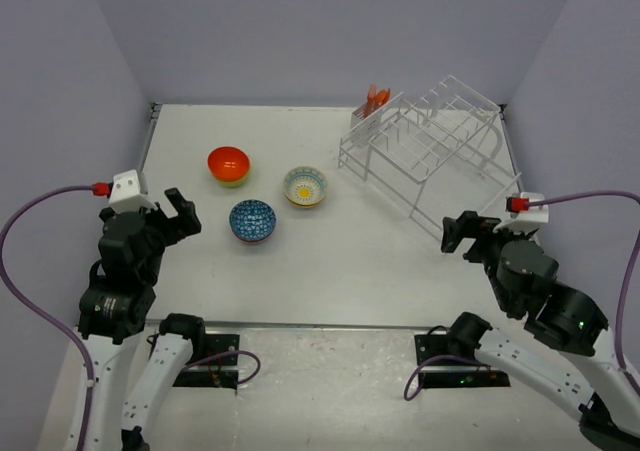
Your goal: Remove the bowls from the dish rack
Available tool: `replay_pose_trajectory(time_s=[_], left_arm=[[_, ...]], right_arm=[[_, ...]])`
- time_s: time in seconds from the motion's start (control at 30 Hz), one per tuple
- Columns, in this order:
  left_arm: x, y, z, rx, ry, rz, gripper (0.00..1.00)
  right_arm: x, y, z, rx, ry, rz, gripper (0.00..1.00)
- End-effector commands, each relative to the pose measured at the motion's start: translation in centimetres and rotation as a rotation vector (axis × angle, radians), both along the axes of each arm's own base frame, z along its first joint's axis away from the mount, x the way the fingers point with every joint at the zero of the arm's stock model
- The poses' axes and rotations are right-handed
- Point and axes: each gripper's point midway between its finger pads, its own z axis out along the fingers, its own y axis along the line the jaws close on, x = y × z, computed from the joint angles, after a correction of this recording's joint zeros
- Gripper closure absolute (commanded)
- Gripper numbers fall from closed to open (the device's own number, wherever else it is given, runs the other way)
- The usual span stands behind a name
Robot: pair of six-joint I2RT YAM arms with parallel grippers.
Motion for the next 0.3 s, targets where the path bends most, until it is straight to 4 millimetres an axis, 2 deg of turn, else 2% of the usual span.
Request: replay_pose_trajectory(time_s=[0.0, 0.27], left_arm=[[0.35, -0.24, 1.04, -0.004, -0.065, -0.017, 0.00], [0.46, -0.62, 1.20, -0.011, -0.086, -0.038, 0.00]], right_arm=[[1.01, 0.23, 0.12, -0.011, -0.013, -0.040, 0.01], [1.42, 0.42, -0.60, 0.005, 0.006, -0.073, 0.01]])
